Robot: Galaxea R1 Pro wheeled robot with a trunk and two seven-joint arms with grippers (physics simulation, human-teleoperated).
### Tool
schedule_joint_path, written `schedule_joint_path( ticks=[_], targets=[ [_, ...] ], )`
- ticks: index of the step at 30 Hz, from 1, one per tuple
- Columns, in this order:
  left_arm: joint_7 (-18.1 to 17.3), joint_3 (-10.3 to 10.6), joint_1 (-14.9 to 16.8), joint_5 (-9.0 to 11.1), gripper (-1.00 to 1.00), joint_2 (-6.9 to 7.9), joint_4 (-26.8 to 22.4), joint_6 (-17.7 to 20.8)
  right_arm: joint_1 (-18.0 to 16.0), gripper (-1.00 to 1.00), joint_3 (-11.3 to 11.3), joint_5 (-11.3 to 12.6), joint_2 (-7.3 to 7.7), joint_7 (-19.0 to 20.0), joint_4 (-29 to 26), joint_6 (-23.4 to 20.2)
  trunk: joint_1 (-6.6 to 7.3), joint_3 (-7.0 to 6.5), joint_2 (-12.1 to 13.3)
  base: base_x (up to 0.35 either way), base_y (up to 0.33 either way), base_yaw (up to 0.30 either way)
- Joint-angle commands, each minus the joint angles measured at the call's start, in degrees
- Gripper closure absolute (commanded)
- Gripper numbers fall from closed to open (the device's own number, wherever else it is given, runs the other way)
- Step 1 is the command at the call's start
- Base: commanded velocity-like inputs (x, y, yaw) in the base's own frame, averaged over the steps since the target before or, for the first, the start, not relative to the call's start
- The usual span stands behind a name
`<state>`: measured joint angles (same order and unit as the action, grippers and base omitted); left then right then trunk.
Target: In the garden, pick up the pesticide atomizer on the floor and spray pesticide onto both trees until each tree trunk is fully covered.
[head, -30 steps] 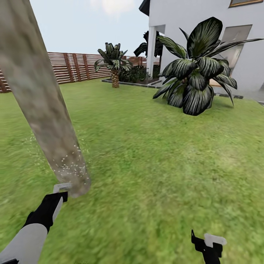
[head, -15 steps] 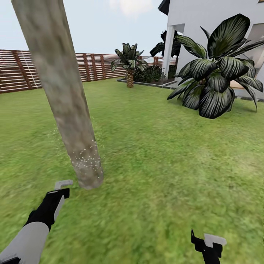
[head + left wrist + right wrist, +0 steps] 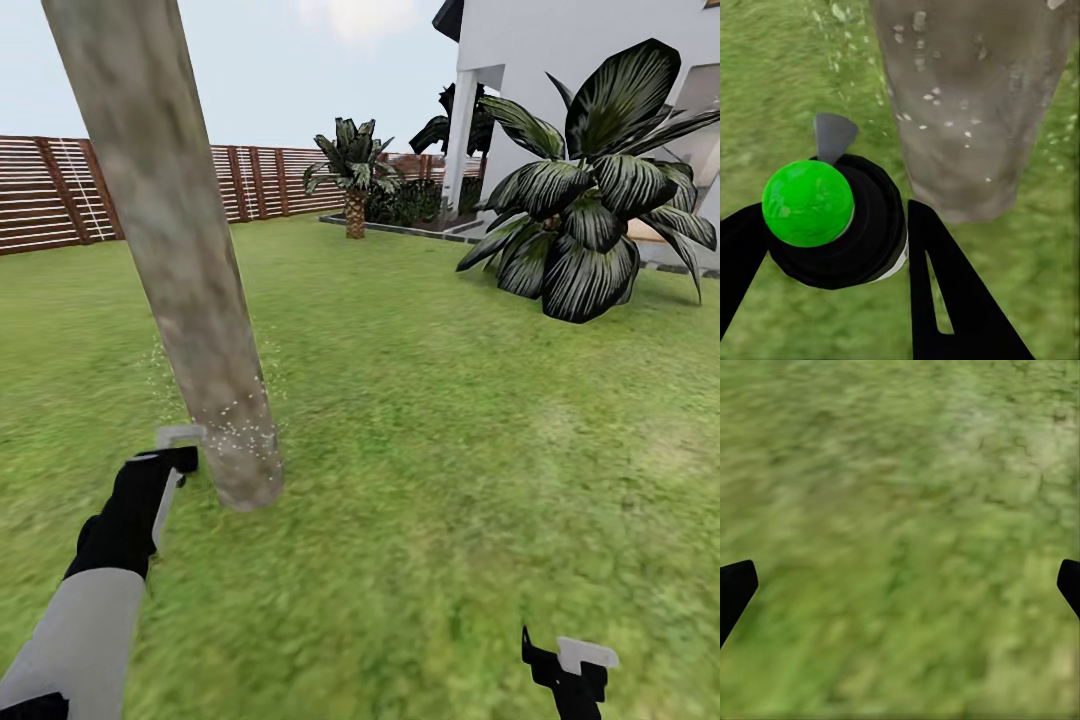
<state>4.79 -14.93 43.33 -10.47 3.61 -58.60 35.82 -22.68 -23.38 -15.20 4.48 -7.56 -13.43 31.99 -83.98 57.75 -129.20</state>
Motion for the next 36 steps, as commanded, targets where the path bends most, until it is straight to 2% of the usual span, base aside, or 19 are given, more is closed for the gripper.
schedule_joint_path(
  ticks=[1,4,10,12,13,15,21,25,36],
  targets=[
    [-0.8,0.0,1.4,-0.1,1.0,0.54,-0.3,2.3,0.0,-1.0,0.0,0.0,0.05,0.0,0.0,0.0,0.0,0.01,0.0,0.0,0.0,0.0],
    [-1.2,0.0,2.2,-0.2,1.0,1.04,-1.2,3.7,0.0,-1.0,0.0,0.0,0.08,0.0,0.0,0.0,0.0,0.01,0.0,0.0,0.0,0.0],
    [-1.3,0.2,2.2,-0.1,1.0,0.97,-3.5,4.0,0.0,-1.0,0.0,0.0,0.06,0.0,0.0,0.0,0.0,0.01,0.0,0.04,-0.069,0.0],
    [-1.3,1.3,2.1,-0.1,1.0,0.96,-3.5,4.0,0.0,-1.0,0.0,0.0,0.03,0.0,0.0,0.0,0.0,0.01,0.0,0.125,-0.225,0.027],
    [-1.2,2.4,2.0,-0.2,1.0,0.87,-3.5,4.0,0.0,-1.0,0.0,0.0,0.01,0.0,0.0,0.0,0.0,0.01,0.0,0.13,-0.24,0.211],
    [-1.2,2.8,2.0,-0.1,1.0,0.74,-3.5,4.0,0.0,-1.0,0.0,0.0,0.0,0.0,0.0,0.0,0.0,0.01,0.0,0.109,-0.253,0.252],
    [-1.2,3.0,1.8,-0.1,1.0,0.85,-3.5,4.0,0.0,-1.0,0.0,0.0,0.0,0.0,0.0,0.0,0.0,0.01,0.0,0.057,-0.266,0.272],
    [-1.2,3.0,1.8,0.0,1.0,0.85,-3.5,4.1,0.0,-1.0,0.0,0.0,0.0,0.0,0.0,0.0,0.0,0.01,0.0,0.002,-0.269,0.072],
    [-1.2,2.8,2.2,-0.1,1.0,1.04,-4.5,4.1,0.0,-1.0,0.0,0.0,0.0,0.1,0.0,0.0,0.0,-0.14,0.0,0.054,-0.224,-0.217]
  ],
)
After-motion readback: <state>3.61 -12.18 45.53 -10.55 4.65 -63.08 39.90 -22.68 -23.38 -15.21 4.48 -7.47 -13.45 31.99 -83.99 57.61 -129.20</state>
